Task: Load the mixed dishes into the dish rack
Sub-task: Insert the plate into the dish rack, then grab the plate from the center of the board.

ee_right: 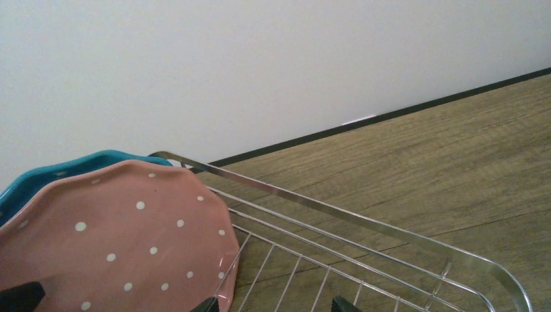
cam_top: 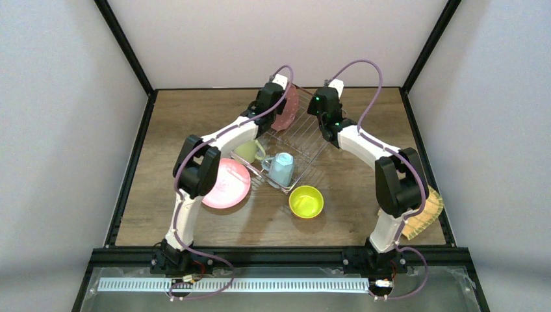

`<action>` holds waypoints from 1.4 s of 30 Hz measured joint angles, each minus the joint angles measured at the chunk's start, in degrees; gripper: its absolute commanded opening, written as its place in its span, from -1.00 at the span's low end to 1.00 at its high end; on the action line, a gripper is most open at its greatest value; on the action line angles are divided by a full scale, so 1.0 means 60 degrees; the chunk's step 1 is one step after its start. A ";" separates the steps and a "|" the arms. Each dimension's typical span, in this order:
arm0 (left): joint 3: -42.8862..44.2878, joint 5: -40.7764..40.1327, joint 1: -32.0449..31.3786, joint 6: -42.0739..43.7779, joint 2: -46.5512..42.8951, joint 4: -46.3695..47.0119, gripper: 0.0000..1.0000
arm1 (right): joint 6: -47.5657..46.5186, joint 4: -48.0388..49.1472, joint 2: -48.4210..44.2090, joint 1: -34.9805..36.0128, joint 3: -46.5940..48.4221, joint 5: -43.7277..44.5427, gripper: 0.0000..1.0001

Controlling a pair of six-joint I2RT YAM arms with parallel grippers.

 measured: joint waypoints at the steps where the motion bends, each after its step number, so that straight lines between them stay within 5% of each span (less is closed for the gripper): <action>1: 0.0000 -0.0131 0.0004 -0.0073 0.0000 0.0004 0.69 | -0.0004 0.0000 0.0000 0.0000 0.0000 0.0000 0.99; 21: 0.0412 -0.2025 -0.0033 -0.1421 -0.1610 -0.0710 0.88 | -0.0240 -0.0688 -0.0066 0.0000 0.0729 -0.0076 0.99; 29: 0.0532 -0.3319 -0.0015 -0.4364 -0.4288 -0.3377 0.94 | -0.0597 -0.1515 -0.0280 0.0011 0.1639 -0.0663 0.99; 42: -0.6885 -0.2441 0.0004 -1.2050 -0.9460 -0.7763 0.99 | -0.1570 -0.2874 -0.0393 0.1293 0.2514 -0.1519 0.99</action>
